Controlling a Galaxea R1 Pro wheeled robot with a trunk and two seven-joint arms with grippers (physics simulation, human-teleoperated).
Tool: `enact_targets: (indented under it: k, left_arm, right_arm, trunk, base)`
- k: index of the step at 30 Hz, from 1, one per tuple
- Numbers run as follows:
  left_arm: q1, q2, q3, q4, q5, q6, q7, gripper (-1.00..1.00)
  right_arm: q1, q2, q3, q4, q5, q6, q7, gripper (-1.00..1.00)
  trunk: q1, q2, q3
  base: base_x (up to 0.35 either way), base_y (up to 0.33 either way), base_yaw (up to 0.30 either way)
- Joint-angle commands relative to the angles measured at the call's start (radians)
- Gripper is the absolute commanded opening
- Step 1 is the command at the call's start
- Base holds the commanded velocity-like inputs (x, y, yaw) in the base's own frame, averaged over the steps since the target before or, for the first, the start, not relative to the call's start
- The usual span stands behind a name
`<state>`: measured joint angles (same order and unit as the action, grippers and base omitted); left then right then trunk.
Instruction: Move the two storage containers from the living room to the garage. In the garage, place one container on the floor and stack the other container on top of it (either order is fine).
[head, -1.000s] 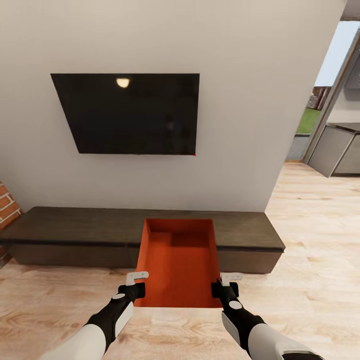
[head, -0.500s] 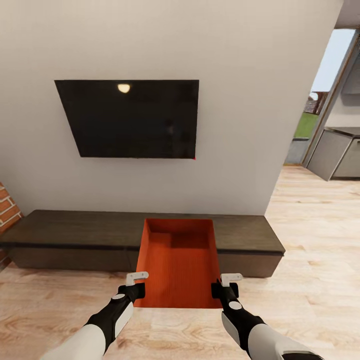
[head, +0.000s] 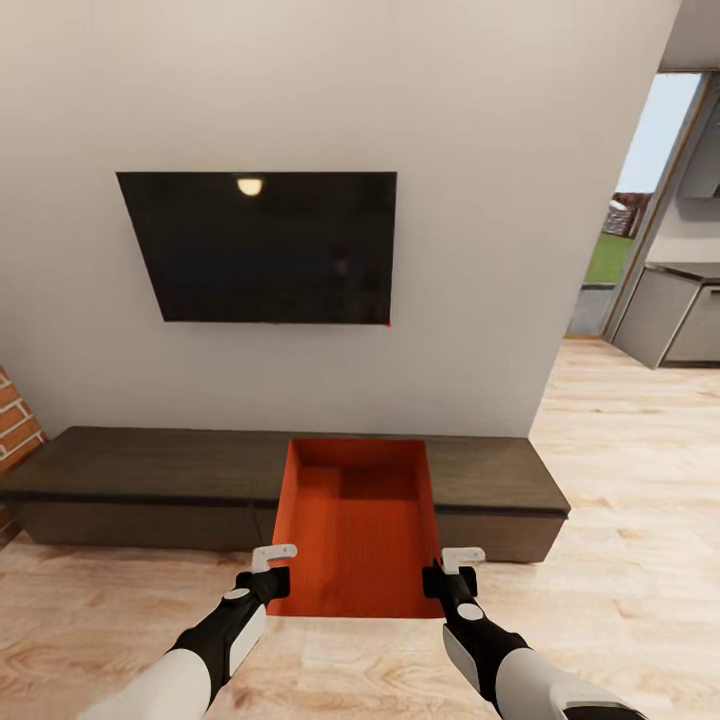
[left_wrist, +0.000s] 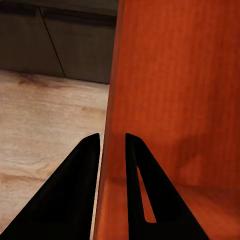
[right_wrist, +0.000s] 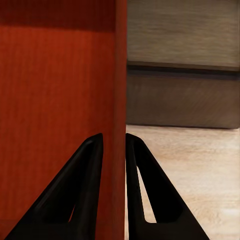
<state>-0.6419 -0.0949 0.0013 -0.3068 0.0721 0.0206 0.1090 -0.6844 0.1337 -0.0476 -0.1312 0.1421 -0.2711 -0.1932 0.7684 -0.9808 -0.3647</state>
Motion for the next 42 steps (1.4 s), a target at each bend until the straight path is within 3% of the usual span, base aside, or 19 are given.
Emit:
enact_targets:
  k: [1,42]
  left_arm:
    - [0.001,0.000,0.000,0.002,0.000,0.002,0.021,-1.00]
    - [0.001,0.000,0.000,0.006,0.000,0.002,0.021,-1.00]
  right_arm:
    - [-0.001,0.007,-0.029,-0.064,0.024,-0.022,0.015,-1.00]
    - [-0.001,0.007,-0.029,-0.064,0.024,-0.021,0.015,-1.00]
  trunk:
    - [0.000,-0.001,0.000]
    - [0.000,-0.001,0.066]
  base:
    - [0.000,0.000,0.000]
    - [0.000,0.000,0.000]
